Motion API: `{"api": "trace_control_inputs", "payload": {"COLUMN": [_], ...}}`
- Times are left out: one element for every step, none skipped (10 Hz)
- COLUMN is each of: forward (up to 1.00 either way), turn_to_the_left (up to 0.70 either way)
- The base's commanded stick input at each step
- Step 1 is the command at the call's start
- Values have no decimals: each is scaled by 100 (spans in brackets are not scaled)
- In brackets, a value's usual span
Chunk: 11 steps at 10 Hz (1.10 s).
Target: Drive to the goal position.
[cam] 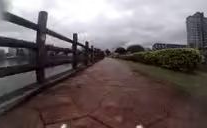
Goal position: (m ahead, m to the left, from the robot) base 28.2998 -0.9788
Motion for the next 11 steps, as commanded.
{"api": "trace_control_inputs", "payload": {"forward": [85,85,85,85,85,85,85,85,85,85,85], "turn_to_the_left": [1,1,1,1,1,1,1,1,1,1,1]}}
